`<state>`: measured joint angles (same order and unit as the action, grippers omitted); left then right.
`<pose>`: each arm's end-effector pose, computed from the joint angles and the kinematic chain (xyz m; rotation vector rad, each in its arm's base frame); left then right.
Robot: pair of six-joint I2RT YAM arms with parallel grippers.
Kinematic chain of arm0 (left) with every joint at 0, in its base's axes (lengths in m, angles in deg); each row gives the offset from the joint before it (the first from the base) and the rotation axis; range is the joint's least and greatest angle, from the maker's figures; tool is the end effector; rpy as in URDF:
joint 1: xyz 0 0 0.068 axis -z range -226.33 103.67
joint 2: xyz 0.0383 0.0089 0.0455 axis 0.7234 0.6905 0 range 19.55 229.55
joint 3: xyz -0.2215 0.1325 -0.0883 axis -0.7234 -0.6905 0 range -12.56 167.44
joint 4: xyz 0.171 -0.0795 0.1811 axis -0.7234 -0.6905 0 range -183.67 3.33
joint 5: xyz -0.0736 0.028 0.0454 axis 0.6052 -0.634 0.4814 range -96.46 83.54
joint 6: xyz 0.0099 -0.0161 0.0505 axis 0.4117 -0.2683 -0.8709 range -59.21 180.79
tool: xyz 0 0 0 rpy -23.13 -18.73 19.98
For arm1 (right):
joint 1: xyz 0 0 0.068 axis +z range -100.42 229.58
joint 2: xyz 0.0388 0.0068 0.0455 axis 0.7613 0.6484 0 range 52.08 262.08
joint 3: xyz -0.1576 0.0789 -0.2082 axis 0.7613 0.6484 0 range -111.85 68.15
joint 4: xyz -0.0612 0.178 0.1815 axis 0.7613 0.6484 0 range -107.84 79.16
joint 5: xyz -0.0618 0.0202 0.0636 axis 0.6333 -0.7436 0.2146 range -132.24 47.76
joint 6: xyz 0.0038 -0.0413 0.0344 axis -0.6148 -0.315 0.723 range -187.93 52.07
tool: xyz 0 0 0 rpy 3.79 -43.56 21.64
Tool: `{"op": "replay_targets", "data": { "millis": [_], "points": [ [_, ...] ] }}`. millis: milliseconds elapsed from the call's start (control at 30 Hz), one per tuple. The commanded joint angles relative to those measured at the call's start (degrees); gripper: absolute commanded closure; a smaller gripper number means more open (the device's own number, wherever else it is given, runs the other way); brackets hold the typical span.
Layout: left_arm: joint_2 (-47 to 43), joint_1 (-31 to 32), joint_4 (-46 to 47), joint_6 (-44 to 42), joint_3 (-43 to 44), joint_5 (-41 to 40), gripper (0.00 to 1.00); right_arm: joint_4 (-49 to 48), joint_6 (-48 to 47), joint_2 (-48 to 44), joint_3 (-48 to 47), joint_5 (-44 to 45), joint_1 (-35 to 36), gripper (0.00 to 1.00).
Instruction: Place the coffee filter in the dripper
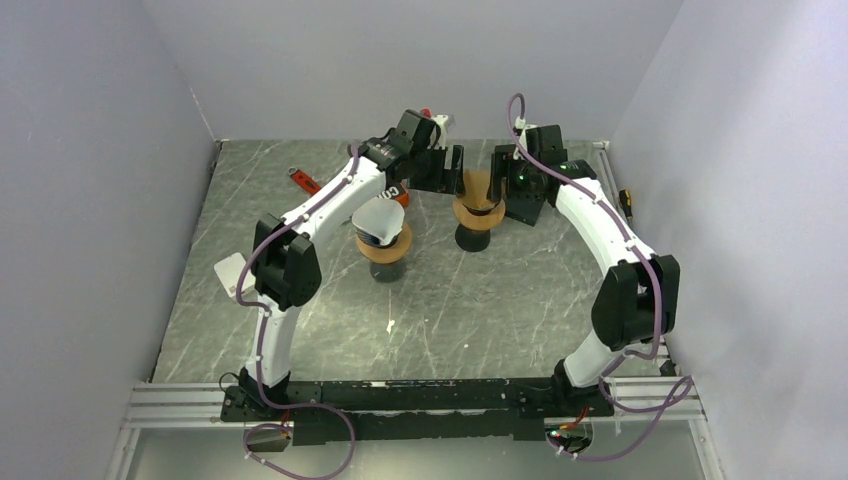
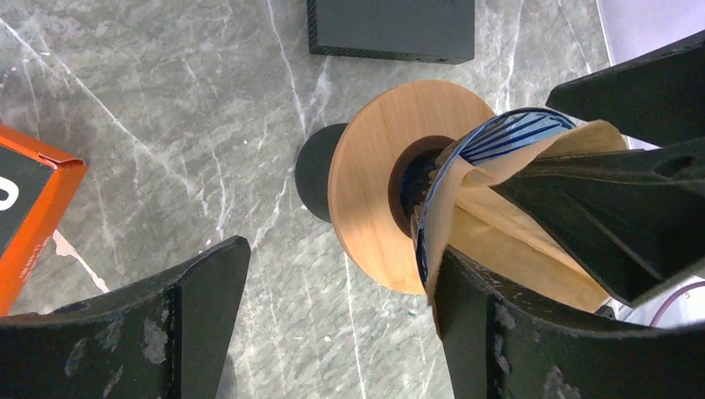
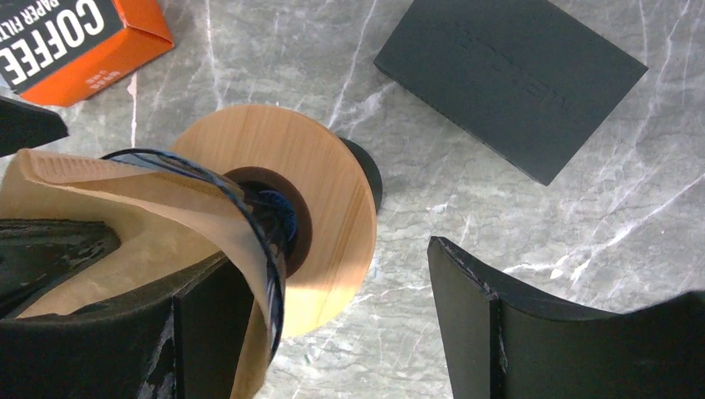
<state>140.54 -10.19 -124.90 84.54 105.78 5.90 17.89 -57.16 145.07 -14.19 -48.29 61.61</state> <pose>0.3877 -0.2925 0.3172 0.3754 2.3627 -0.7693 0.3524 0.0790 0.3116 -0.0770 2.3963 0.3136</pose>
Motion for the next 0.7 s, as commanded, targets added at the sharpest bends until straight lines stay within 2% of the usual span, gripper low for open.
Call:
{"op": "replay_targets", "data": {
  "millis": [0, 300, 667],
  "points": [
    [0.30, -0.02, 0.01, -0.18, 0.57, -0.39, 0.16, -2.44, 0.15, 1.57, 0.97, 0.83, -0.26, 0.23],
    [-0.30, -0.02, 1.39, -0.43, 0.31, -0.19, 0.15, -2.55, 0.18, 2.08, 0.78, 0.25, -0.34, 0.23],
    [-0.67, -0.02, 1.32, -0.86, 0.30, -1.77, 0.15, 0.70, 0.41, -3.67, -3.99, 0.65, -0.34, 0.22]
  ]
}}
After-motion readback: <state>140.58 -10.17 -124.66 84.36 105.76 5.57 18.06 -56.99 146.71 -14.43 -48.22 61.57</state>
